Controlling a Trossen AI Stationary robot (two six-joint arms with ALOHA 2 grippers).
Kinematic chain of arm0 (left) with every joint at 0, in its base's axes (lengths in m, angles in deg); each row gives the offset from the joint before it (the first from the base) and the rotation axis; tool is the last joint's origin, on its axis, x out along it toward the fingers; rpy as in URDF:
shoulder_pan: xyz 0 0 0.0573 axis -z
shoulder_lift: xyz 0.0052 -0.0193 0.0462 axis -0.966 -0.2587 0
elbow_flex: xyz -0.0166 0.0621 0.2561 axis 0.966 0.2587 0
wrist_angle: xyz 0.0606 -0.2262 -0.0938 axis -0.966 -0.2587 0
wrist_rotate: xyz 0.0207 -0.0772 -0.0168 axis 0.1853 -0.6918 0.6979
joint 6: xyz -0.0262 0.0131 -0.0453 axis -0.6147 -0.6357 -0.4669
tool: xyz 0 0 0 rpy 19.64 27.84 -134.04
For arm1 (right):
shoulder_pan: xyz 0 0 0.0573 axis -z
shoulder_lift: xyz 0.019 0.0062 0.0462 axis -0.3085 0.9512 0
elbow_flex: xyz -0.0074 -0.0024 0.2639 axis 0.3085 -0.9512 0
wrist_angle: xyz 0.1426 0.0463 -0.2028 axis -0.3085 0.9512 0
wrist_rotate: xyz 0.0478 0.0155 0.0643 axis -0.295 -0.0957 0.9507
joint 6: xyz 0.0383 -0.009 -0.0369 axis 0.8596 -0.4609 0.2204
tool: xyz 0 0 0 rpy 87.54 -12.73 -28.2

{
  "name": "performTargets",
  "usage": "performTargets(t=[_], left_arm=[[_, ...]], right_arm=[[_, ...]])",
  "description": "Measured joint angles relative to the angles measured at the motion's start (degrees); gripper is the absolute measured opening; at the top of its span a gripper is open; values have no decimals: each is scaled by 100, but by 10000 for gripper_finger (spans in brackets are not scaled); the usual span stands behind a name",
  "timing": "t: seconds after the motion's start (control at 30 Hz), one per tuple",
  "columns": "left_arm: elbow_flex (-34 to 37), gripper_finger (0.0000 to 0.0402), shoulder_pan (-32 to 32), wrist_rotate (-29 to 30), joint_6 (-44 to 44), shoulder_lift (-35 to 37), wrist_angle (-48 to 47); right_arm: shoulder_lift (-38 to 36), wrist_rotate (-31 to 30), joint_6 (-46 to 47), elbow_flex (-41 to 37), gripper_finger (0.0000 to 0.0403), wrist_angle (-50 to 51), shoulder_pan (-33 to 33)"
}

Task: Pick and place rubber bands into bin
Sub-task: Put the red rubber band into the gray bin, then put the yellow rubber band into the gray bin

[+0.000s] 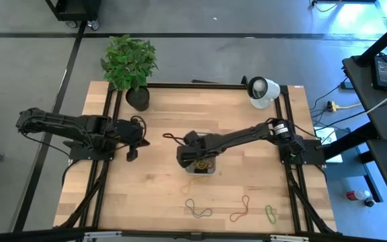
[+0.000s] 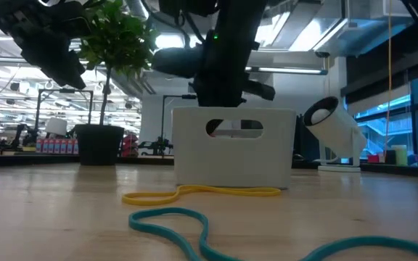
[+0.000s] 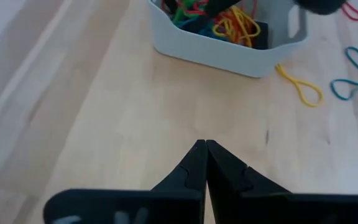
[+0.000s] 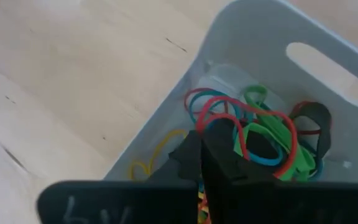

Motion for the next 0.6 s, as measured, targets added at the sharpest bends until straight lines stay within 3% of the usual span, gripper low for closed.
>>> performTargets(t=[0.43, 0.6], left_arm=[[0, 1, 0, -192, 2, 0, -4], [0, 3, 0, -190, 1, -2, -4]], right_arm=[[-84, 254, 215, 7, 115, 90, 52], [-432, 253, 361, 7, 135, 280, 42]])
